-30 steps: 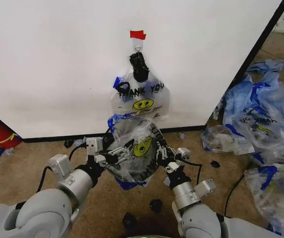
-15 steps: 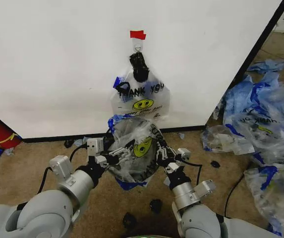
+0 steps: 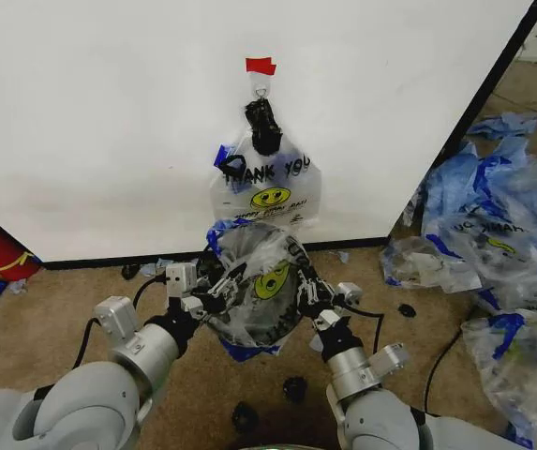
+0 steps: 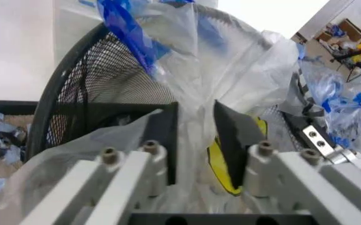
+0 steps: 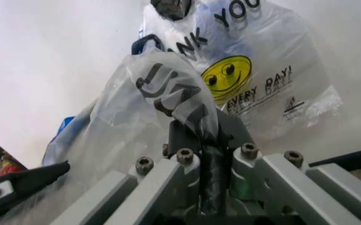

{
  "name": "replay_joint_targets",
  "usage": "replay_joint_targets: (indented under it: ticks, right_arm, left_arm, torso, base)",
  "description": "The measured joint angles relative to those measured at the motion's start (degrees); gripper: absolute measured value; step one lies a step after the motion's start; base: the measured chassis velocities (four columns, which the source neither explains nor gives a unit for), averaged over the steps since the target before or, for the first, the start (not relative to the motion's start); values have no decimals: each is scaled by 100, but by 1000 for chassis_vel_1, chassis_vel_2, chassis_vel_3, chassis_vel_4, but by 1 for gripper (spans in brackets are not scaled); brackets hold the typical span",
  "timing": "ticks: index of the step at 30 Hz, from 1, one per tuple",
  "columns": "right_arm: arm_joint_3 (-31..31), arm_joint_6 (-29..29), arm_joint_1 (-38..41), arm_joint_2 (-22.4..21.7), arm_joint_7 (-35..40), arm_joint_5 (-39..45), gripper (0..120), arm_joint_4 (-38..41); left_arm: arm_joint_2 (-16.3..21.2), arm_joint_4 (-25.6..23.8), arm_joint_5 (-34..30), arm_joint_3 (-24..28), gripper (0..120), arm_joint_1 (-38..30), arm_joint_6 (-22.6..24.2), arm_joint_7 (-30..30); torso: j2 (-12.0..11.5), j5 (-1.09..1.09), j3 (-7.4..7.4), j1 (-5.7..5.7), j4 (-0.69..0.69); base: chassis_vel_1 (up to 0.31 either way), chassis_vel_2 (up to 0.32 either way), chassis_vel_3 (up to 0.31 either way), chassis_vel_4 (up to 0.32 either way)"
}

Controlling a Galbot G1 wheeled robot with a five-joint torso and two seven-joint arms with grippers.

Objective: Pick up the garbage bag from the wall and place it over the trash bin.

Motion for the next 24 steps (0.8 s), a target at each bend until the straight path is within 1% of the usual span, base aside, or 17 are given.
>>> replay_joint_targets:
  ticks: [1, 2, 3, 4, 6, 12, 18, 24]
  right_arm:
    - [0, 1, 0, 3, 0, -2, 1, -2]
    - [0, 3, 0, 5, -1, -4, 1, -4]
    - [0, 4, -1, 5, -1, -4, 1, -4]
    - [0, 4, -1, 5, -1, -4, 1, -4]
    - [0, 11, -5, -5, -3, -5, 1, -2]
    - [4, 37, -27, -39, -19, -5, 1, -3]
    - [-9, 92, -94, -48, -85, -25, 1, -38]
    - [-35, 153, -199, -79, -172, -35, 1, 13]
  left_arm:
    - [-6, 0, 7, 1, 16, 5, -2, -1]
    - [-12, 0, 16, 1, 9, 11, -6, -3]
    - [-13, 0, 29, 2, 6, 14, -11, -6]
    - [-13, 0, 29, 2, 6, 14, -11, -6]
    - [3, 0, 57, 3, 0, 12, -27, -8]
    - [104, 0, 144, 2, 0, -40, -66, -28]
    - [426, 0, 263, -47, 0, -104, -49, -141]
    - [615, 0, 424, -83, 0, -107, -28, -271]
  torso:
    - [0, 0, 0, 0, 0]
    - [0, 0, 0, 0, 0]
    - [0, 0, 0, 0, 0]
    - [0, 0, 0, 0, 0]
    - [0, 0, 0, 0, 0]
    - [0, 0, 0, 0, 0]
    - [0, 0, 0, 0, 0]
    - [0, 0, 0, 0, 0]
  base:
    - [0, 0, 0, 0]
    - [0, 0, 0, 0]
    - [0, 0, 0, 0]
    - [0, 0, 0, 0]
    - [0, 0, 0, 0]
    - [0, 0, 0, 0]
    - [0, 0, 0, 0]
    - [0, 0, 0, 0]
